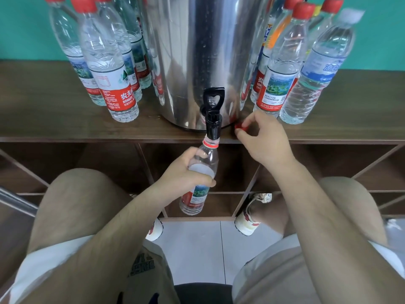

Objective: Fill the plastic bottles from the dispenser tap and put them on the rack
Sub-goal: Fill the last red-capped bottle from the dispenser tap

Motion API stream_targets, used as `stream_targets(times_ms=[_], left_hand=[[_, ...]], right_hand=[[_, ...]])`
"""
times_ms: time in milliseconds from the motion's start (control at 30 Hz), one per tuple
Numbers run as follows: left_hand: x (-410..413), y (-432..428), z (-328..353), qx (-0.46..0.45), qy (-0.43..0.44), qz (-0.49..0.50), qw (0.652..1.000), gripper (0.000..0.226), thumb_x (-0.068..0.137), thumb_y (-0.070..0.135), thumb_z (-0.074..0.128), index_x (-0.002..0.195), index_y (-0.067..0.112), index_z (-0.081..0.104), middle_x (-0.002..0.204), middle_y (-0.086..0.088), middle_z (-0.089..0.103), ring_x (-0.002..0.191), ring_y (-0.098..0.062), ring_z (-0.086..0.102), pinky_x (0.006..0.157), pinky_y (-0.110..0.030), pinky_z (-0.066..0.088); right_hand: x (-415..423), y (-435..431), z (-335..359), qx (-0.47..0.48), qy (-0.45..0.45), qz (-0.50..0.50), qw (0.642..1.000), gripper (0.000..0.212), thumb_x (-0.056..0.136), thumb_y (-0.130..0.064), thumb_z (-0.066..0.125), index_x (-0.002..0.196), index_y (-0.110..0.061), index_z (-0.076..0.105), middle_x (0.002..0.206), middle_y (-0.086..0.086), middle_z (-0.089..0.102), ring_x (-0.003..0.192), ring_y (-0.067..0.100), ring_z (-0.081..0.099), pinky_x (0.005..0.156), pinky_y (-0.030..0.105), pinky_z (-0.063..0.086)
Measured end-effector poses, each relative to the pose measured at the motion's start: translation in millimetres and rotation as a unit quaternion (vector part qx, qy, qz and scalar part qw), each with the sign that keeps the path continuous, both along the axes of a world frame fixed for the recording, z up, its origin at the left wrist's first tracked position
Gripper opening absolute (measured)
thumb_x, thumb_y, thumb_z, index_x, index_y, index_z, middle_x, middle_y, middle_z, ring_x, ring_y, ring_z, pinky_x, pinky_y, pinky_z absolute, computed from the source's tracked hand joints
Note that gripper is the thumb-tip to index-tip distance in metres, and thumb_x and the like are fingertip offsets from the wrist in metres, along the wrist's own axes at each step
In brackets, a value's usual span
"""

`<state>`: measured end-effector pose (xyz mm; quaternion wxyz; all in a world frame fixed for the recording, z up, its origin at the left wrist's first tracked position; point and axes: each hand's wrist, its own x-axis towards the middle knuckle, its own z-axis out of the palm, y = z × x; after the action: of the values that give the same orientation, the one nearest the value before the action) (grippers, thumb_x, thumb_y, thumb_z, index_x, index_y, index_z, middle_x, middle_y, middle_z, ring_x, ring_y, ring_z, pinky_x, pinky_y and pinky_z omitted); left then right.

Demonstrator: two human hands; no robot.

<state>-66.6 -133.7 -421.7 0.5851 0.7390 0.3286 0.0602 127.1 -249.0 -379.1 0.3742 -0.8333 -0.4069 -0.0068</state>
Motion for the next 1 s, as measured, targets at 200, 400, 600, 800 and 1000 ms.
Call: stream_targets(times_ms=[200,400,600,800,1000], left_hand=[[5,-3,-3,0.020,-0.032,-0.013,0.999,0.070,0.072,0.017,0.092,0.128,0.038,0.054,0.117,0.008,0.069,0.112,-0.022,0.068,0.102,-0.048,0.057],[8,-1,-6,0.028,-0.046,-0.016,0.998,0.071,0.072,0.021,0.092,0.126,0.044,0.053,0.113,0.016,0.068,0.110,-0.016,0.068,0.099,-0.042,0.058],[9,-1,-9,0.026,-0.058,-0.013,0.998,0.075,0.068,0.026,0.093,0.128,0.044,0.052,0.114,0.014,0.068,0.110,-0.014,0.068,0.097,-0.040,0.059],[9,-2,-7,0.020,-0.064,-0.017,0.998,0.071,0.066,0.029,0.093,0.124,0.043,0.055,0.110,0.015,0.070,0.104,-0.007,0.070,0.093,-0.038,0.061],[10,-6,-4,0.014,-0.087,-0.012,0.996,0.074,0.064,0.025,0.090,0.130,0.030,0.056,0.119,0.003,0.072,0.114,-0.018,0.069,0.100,-0.049,0.057]], right_hand=[[1,8,-1,-0.011,0.028,-0.017,0.999,0.014,0.093,-0.027,0.074,0.101,-0.023,0.063,0.106,-0.004,0.066,0.107,0.020,0.059,0.094,0.039,0.051],[-18,-1,27,0.206,-0.079,0.077,0.972,0.024,0.100,-0.011,0.060,0.124,-0.006,0.063,0.120,0.007,0.065,0.112,0.019,0.061,0.097,0.029,0.049],[-48,8,68,0.152,-0.034,0.293,0.943,0.044,0.104,-0.026,0.064,0.146,-0.021,0.052,0.134,-0.005,0.066,0.123,0.013,0.064,0.098,0.034,0.054],[-48,14,62,0.184,-0.067,0.278,0.940,0.019,0.099,-0.005,0.065,0.115,-0.007,0.074,0.110,-0.004,0.075,0.105,0.009,0.070,0.094,0.031,0.057],[-53,3,27,0.221,-0.208,0.301,0.904,0.042,0.086,0.026,0.048,0.116,0.008,0.073,0.130,0.020,0.070,0.135,0.041,0.058,0.110,0.049,0.051]])
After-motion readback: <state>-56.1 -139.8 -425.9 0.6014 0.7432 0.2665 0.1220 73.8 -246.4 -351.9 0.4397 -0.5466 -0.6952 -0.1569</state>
